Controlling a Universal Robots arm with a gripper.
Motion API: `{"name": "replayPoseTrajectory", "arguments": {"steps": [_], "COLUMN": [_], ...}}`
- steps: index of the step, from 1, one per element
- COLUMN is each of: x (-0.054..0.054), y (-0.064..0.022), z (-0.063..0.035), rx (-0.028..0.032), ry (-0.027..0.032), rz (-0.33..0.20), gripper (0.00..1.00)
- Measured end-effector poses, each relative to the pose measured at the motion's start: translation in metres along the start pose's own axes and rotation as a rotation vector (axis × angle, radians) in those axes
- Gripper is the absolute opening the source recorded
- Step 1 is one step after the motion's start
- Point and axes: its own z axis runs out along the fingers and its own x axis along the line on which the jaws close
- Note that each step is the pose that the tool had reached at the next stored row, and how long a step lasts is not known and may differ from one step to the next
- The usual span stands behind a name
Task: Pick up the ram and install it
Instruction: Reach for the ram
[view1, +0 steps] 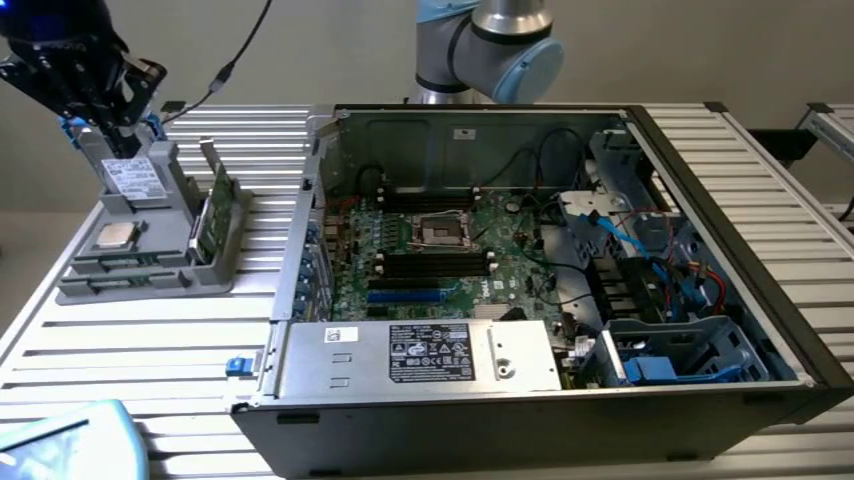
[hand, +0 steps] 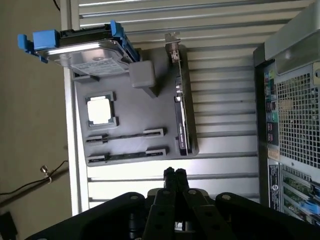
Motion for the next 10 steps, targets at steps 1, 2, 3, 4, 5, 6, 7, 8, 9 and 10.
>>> {"name": "replayPoseTrajectory", "arguments": {"steps": [1,2,3,4,5,6,7,8,9,10], "x": [0.001,0.002,0.003,0.004,0.005,0.006,0.008,0.009,0.01,0.012], "y": [-0.0001,-0.0002,-0.0003,-0.0004,-0.0005,-0.0006,-0.0008,-0.0008,-0.001,-0.0011], "z": [0.0006,0.0013,0.0021,0.0029,0.0037,0.0044,0.0051,0.0057,0.0064,0.0071], "rx": [0.0006,0.0013,0.0018,0.0021,0.0025,0.003,0.0034,0.0038,0.0043,0.0046], "ry": [0.0017,0.0033,0.0047,0.0058,0.0071,0.0086,0.0102,0.0115,0.0131,0.0143], "rz": [-0.009,-0.016,-0.023,-0.029,-0.035,-0.042,-0.048,-0.053,-0.06,-0.065], "gripper": [0.11,0.11,0.11,0.11,0.11,0.11,0.11,0.11,0.11,0.11]}}
